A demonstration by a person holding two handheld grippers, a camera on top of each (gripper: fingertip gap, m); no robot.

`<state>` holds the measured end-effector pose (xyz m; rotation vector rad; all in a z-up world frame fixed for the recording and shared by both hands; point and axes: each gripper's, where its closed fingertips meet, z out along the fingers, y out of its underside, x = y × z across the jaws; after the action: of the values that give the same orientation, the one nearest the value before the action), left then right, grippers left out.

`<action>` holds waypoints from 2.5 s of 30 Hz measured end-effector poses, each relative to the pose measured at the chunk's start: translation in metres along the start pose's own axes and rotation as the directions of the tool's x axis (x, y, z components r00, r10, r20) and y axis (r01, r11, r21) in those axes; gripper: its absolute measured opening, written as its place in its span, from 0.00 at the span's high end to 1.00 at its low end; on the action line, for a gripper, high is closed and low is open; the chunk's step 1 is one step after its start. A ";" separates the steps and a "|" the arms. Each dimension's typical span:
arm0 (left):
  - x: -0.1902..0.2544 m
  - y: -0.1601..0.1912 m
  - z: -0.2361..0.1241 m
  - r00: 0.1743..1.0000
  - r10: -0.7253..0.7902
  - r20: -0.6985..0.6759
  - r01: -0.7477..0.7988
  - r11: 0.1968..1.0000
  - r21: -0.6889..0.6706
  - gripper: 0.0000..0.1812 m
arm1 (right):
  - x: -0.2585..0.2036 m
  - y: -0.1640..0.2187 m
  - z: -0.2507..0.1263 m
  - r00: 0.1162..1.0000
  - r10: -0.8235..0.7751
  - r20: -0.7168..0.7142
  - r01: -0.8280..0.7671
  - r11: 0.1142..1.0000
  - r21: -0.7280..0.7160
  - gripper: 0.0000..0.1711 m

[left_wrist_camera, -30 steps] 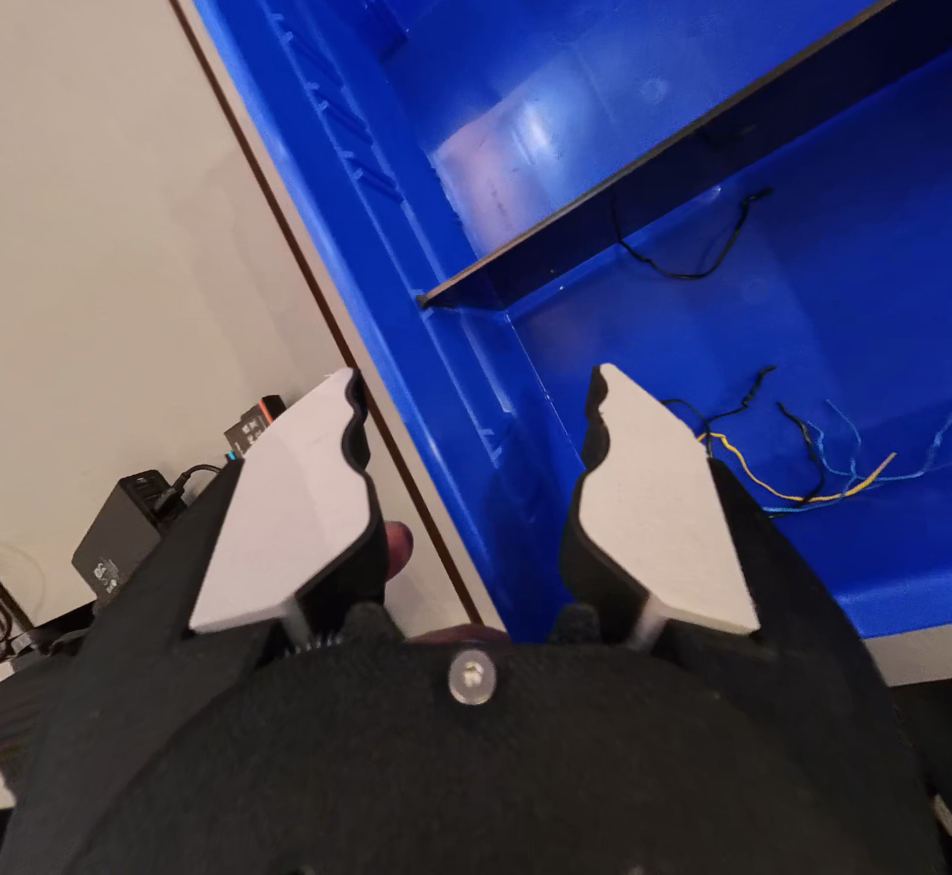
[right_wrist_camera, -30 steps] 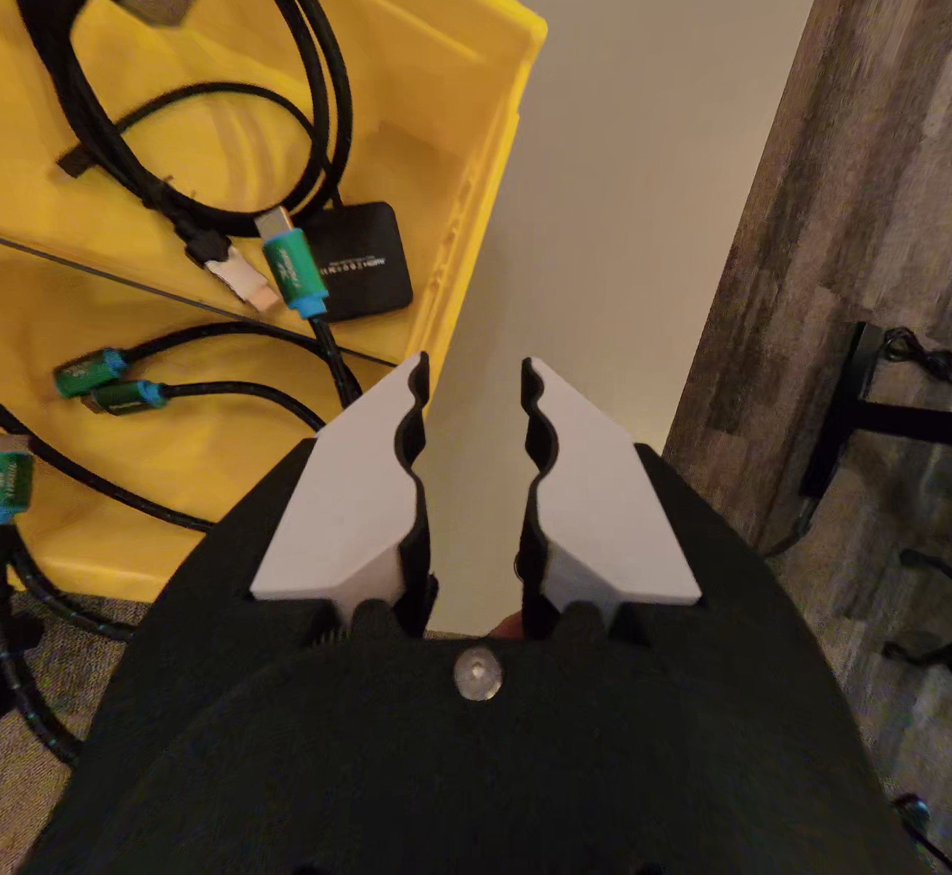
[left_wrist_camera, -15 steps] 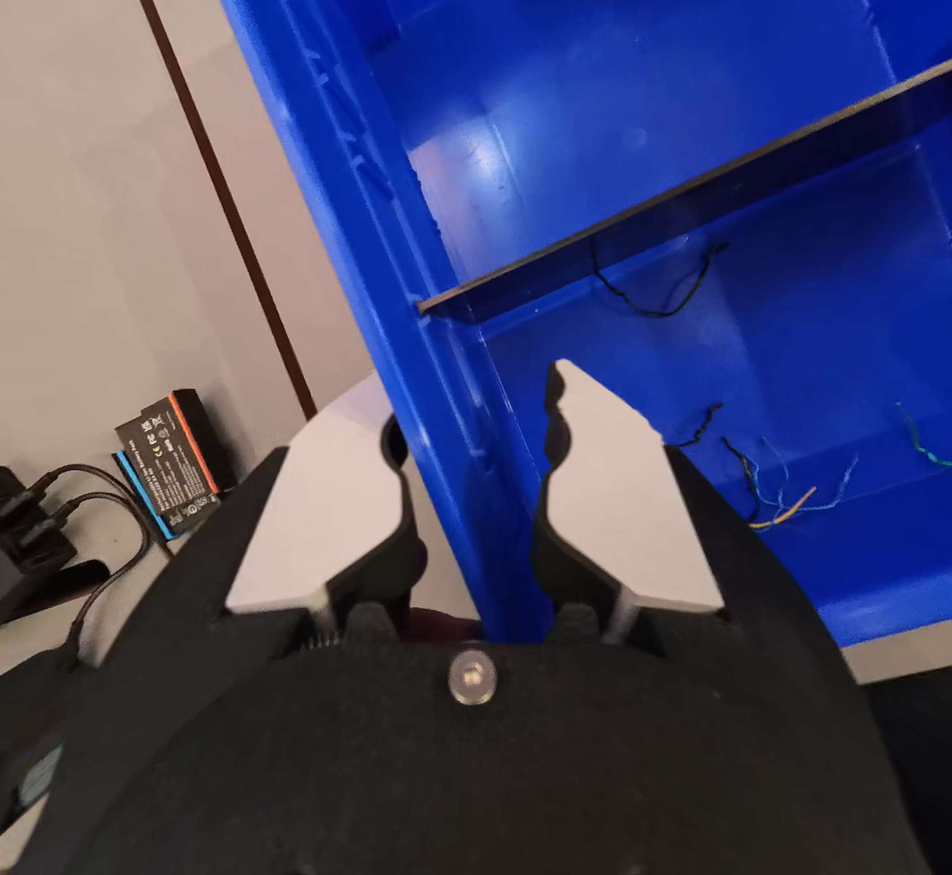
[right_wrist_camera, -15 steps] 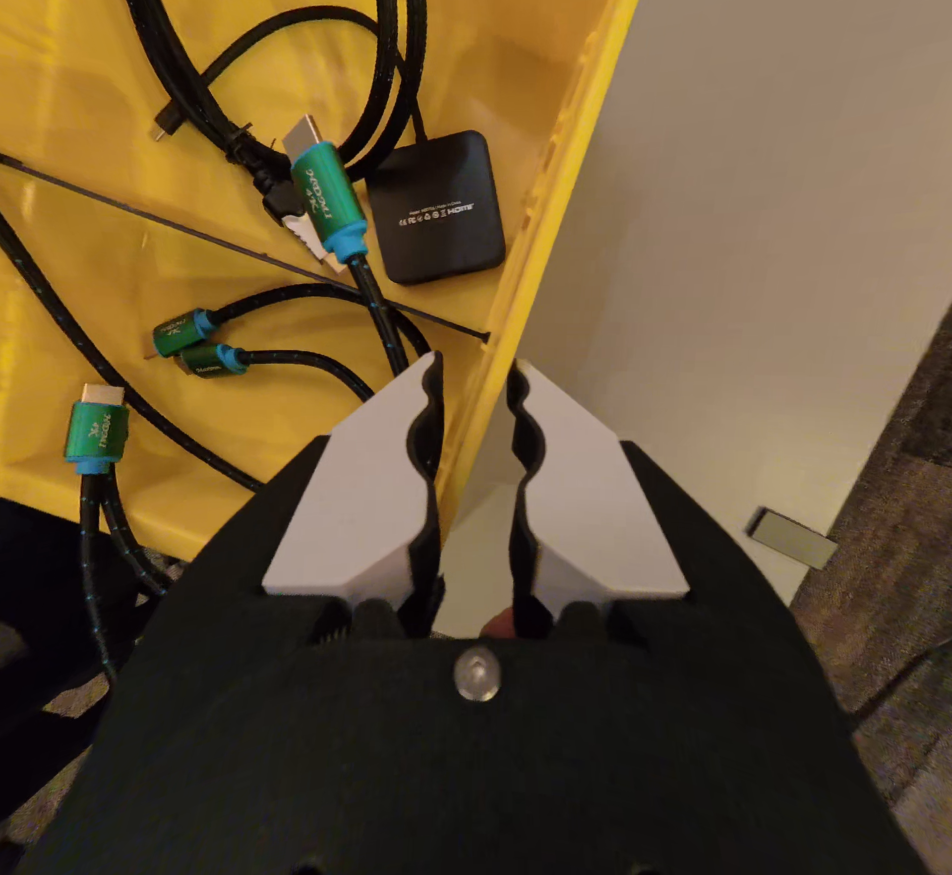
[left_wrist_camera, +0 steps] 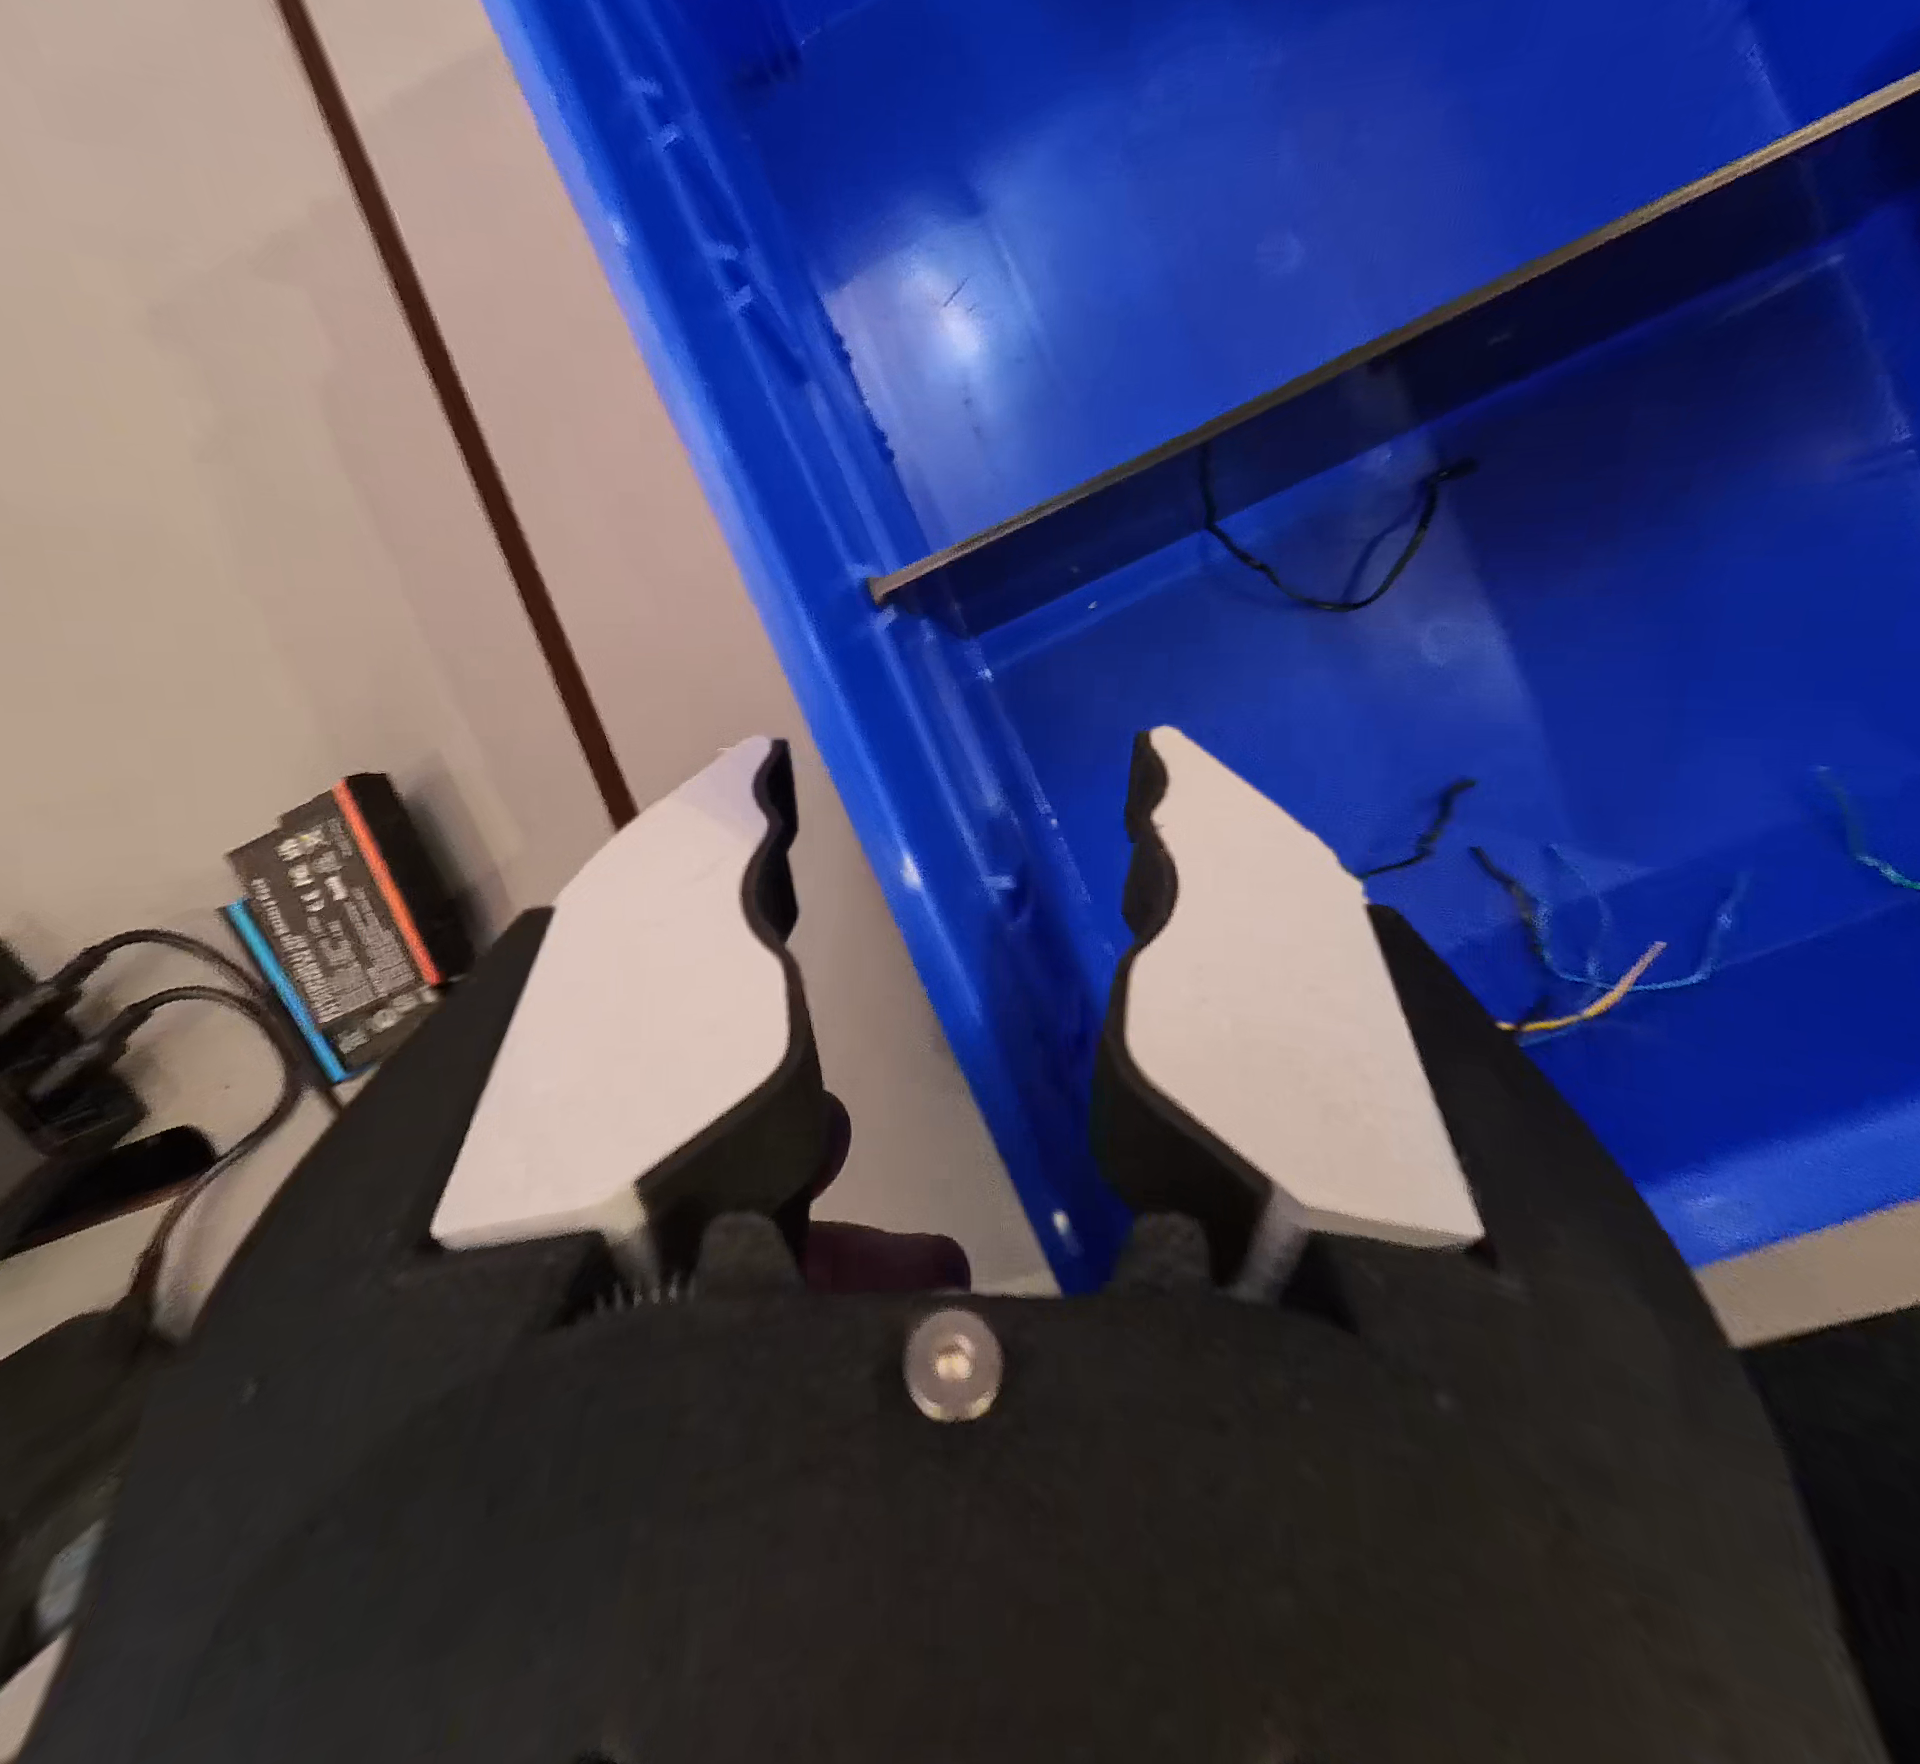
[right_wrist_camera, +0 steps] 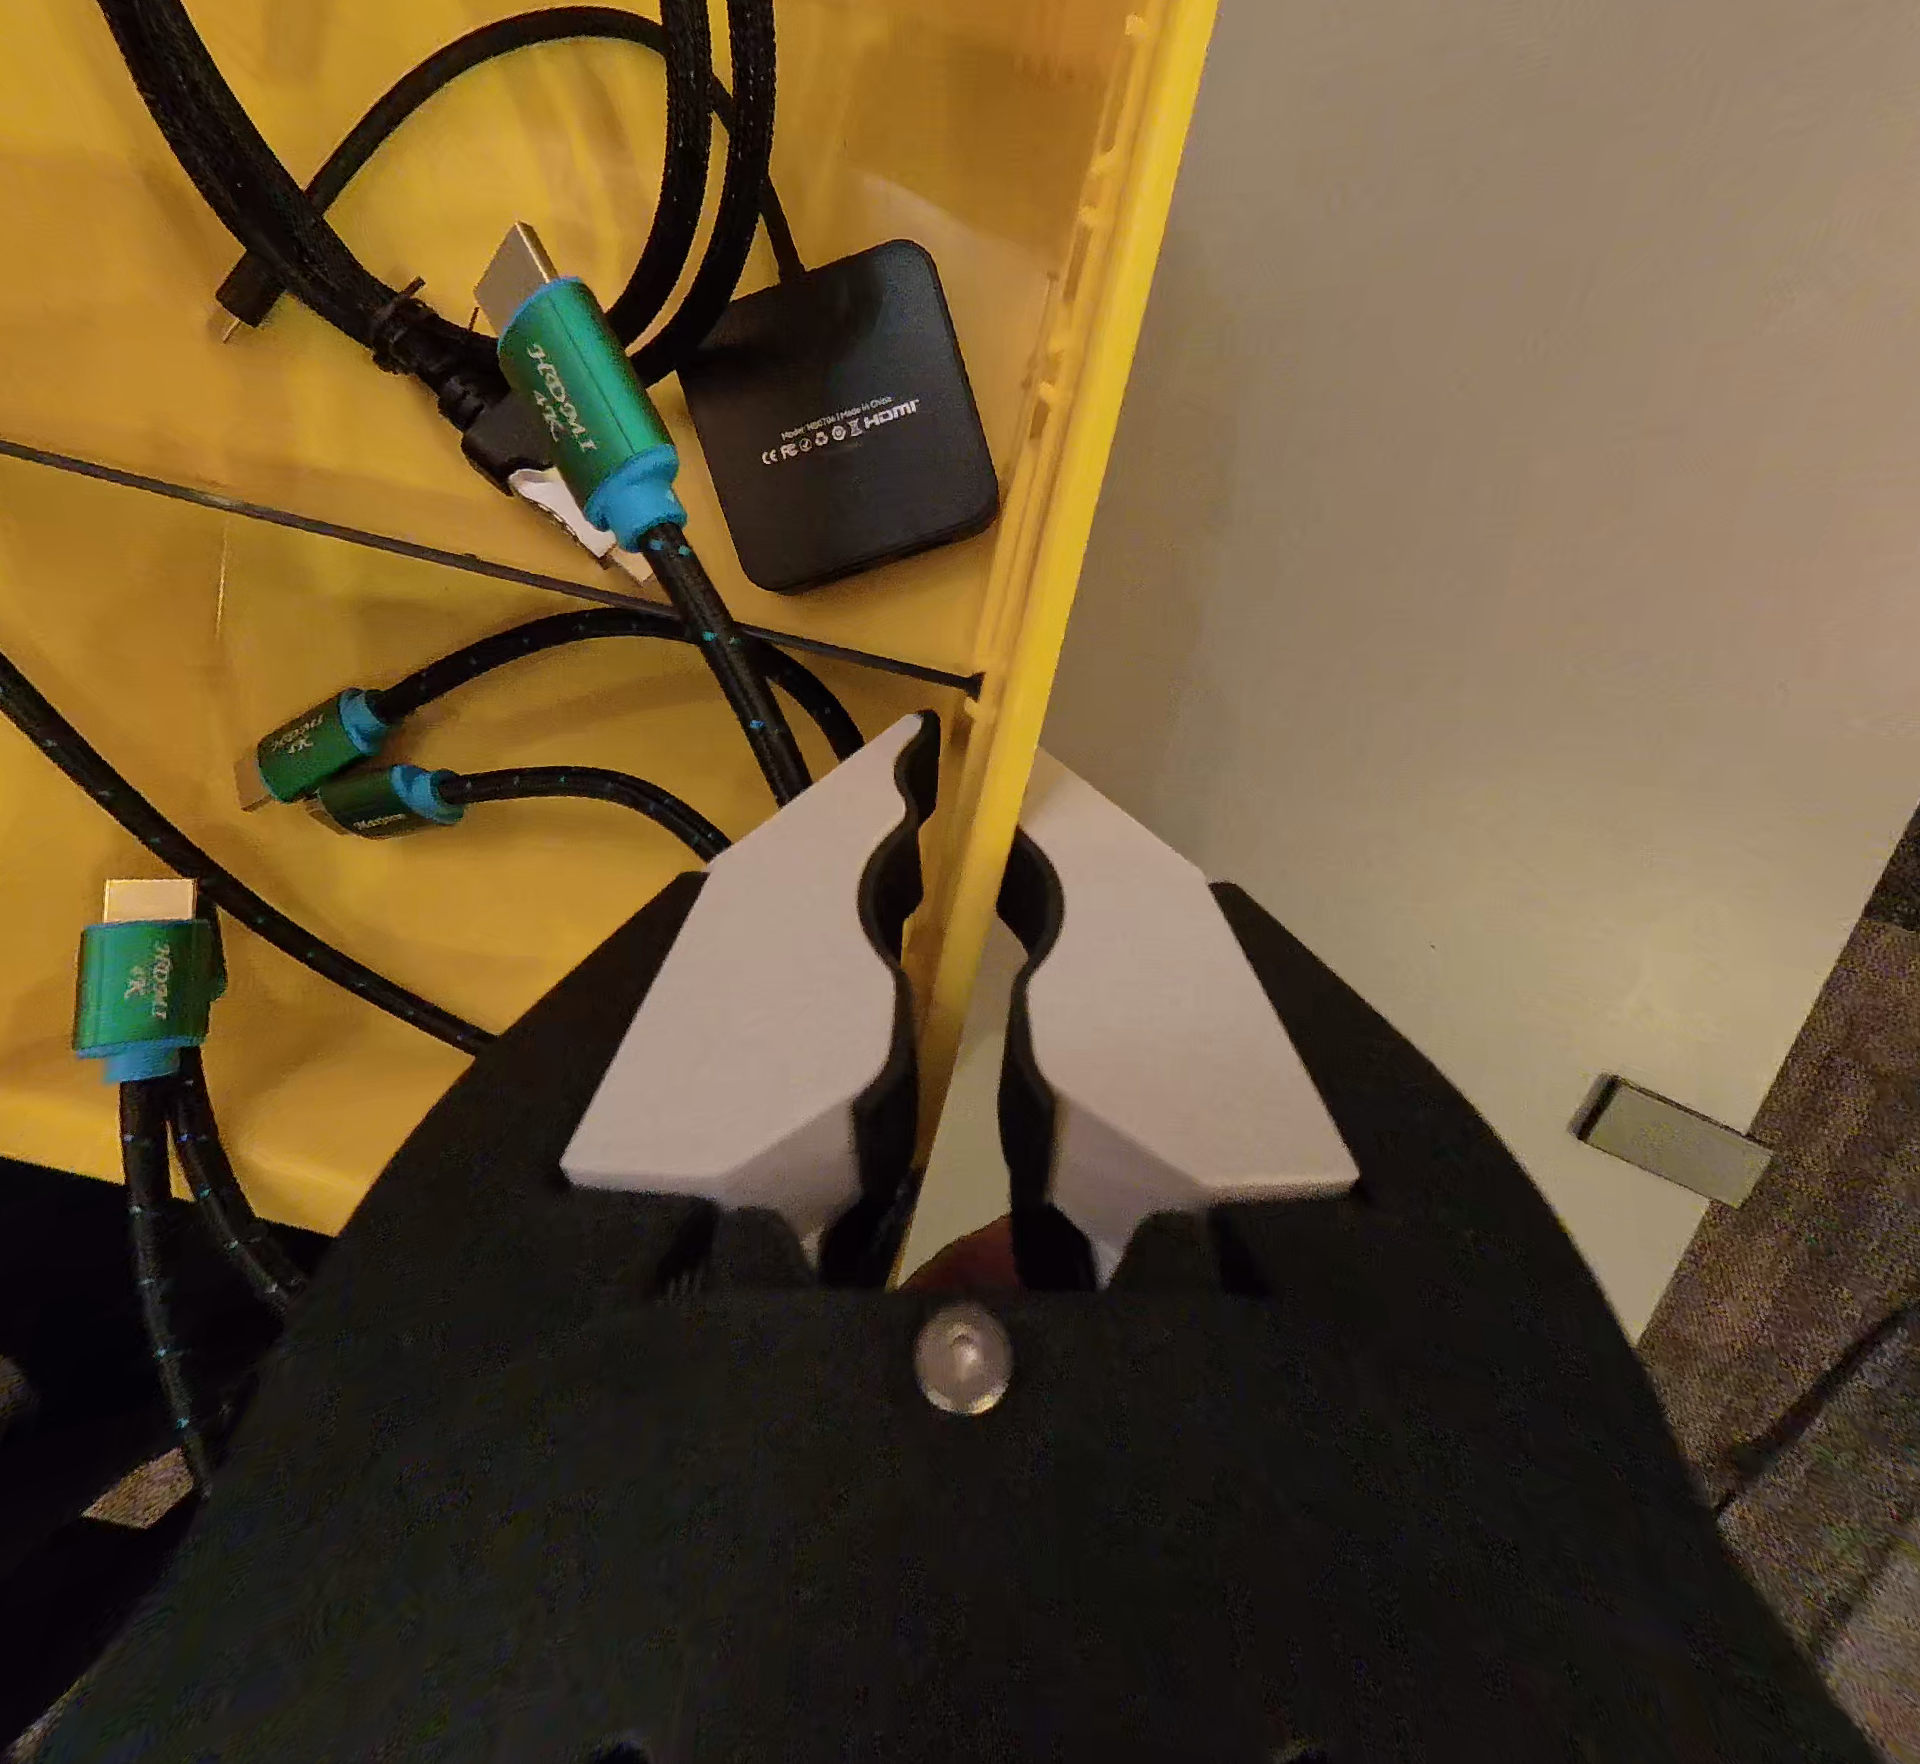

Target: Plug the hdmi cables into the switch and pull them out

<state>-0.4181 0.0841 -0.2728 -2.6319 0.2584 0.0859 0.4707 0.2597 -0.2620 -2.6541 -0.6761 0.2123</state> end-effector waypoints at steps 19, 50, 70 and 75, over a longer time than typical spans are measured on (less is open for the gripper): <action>0.004 -0.032 -0.008 0.997 -0.066 -0.038 0.072 0.981 0.178 0.98 | -0.068 -0.020 0.013 0.974 0.097 0.205 -0.115 0.991 0.075 0.94; -0.008 -0.071 -0.081 0.991 -0.104 -0.087 0.134 0.863 0.487 0.98 | -0.392 -0.121 0.058 0.769 0.093 0.632 -0.303 0.924 0.233 0.70; -0.033 -0.103 -0.181 0.990 -0.135 -0.028 0.117 0.723 0.681 0.98 | -0.558 -0.171 0.079 0.687 0.044 0.725 -0.332 0.907 0.259 0.56; -0.030 -0.107 -0.189 0.990 -0.134 -0.031 0.119 0.718 0.686 0.98 | -0.589 -0.181 0.084 0.658 0.037 0.753 -0.336 0.908 0.249 0.55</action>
<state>-0.4240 0.0906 -0.0537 -1.8859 0.0721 -0.0289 -0.1402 0.1472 -0.2355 -2.1883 -0.4918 1.3973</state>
